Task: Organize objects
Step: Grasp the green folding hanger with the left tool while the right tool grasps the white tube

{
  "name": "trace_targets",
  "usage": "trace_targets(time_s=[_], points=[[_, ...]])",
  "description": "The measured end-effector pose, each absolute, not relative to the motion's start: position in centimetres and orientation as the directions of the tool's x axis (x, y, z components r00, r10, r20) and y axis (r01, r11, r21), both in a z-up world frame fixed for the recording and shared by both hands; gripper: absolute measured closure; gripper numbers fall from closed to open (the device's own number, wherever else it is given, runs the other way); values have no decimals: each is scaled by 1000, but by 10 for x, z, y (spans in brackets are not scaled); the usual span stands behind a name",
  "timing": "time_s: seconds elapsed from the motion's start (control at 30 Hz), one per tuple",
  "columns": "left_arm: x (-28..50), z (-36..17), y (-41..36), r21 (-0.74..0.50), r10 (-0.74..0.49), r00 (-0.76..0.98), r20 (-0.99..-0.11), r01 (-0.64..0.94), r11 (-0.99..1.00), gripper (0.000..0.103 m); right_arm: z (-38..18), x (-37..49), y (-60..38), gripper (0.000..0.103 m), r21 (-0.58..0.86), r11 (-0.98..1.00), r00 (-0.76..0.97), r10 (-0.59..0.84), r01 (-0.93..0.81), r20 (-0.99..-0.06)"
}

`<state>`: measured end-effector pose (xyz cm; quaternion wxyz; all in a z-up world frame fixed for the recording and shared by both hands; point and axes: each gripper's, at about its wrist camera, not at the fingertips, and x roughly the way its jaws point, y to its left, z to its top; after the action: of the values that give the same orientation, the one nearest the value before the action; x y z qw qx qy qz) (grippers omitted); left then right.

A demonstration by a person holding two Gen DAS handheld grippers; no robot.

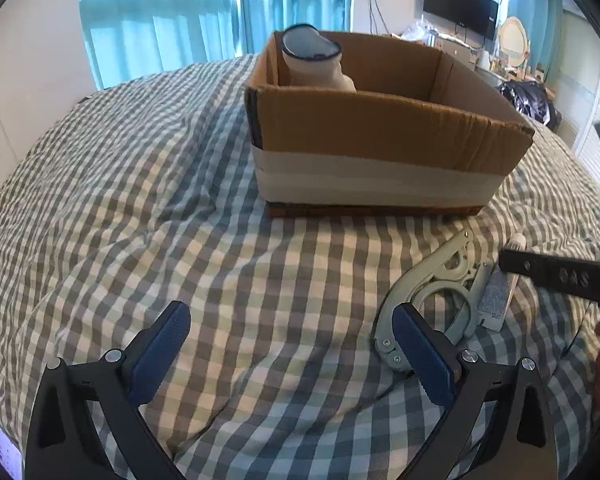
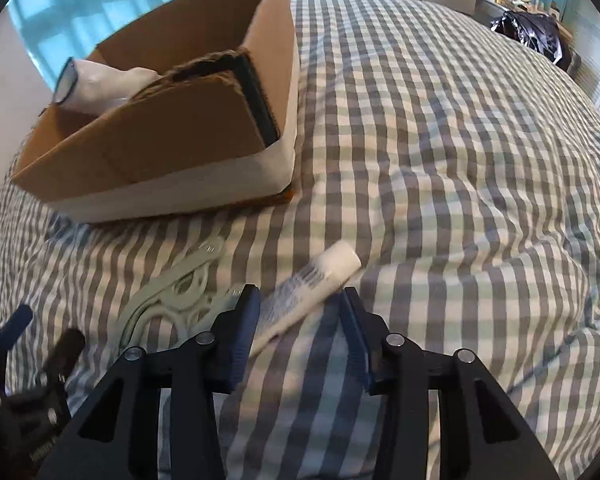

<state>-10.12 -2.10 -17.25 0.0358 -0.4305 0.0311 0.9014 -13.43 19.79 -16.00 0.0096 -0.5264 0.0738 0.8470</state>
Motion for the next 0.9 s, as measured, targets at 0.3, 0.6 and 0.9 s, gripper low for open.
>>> trace_targets(time_s=[0.3,0.6,0.9], points=[[-101,-184,-1,49,57,-590,-806,-162,-986,0,-166,-136,217,73,267,-959,-486,-188,-98,-853],[-99,-194,42,93,112,-558,-822,-326,-941,0,-129,-111,229,77,221,-973,-585,-142,-67,-799],[-119,-197,66,22,217,-508,-834,-423,-906,0,-136,-121,226,77,233,-969,-569,-144,-86,-810]])
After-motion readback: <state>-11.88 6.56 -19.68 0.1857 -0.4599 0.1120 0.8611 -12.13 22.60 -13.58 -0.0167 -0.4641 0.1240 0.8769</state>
